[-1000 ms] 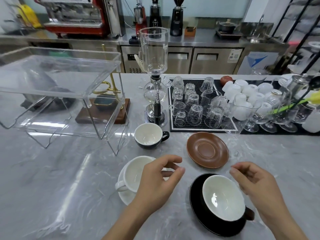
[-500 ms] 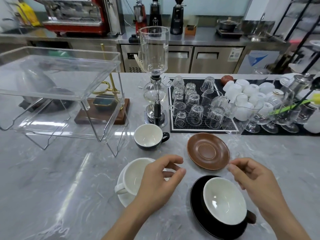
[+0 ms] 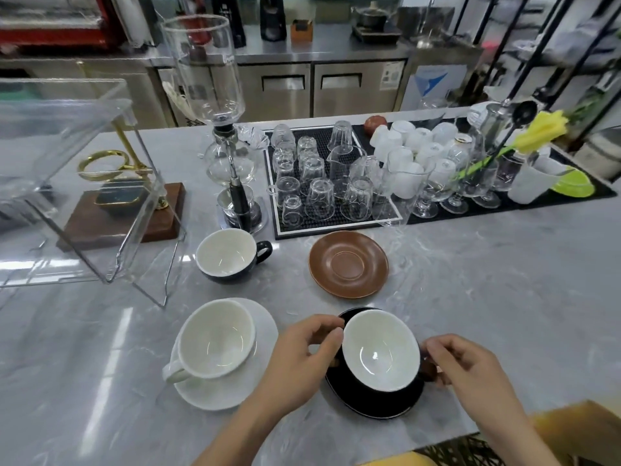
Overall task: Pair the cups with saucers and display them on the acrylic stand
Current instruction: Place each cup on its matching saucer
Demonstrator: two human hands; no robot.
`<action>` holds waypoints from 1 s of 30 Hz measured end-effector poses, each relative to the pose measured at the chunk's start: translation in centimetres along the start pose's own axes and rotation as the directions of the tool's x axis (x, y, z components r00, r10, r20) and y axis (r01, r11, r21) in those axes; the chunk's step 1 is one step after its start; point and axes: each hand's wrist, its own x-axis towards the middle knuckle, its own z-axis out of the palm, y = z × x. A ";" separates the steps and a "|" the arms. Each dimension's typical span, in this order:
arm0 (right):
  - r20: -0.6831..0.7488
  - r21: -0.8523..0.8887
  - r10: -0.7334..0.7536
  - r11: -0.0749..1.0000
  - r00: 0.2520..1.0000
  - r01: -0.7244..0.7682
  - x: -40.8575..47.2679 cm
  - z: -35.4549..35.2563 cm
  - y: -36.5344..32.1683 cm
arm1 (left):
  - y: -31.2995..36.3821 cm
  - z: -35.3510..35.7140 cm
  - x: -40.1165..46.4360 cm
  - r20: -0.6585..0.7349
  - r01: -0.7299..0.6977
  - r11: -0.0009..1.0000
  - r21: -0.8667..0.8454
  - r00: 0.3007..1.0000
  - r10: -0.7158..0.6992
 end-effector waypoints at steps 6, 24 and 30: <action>0.007 0.016 0.018 1.000 1.000 -0.018 -0.3 -0.4 1.1 | 0.1 0.5 0.1 0.045 0.111 0.988 -0.111 0.993 -0.106; 0.055 0.005 0.031 0.999 0.998 -0.031 -0.8 -0.2 1.6 | 0.7 0.9 0.1 0.151 0.219 0.954 -0.203 0.970 -0.190; 0.047 0.036 -0.086 0.996 0.995 0.085 -0.6 -0.1 0.3 | 1.3 0.2 0.2 0.124 0.148 0.953 -0.266 0.985 -0.118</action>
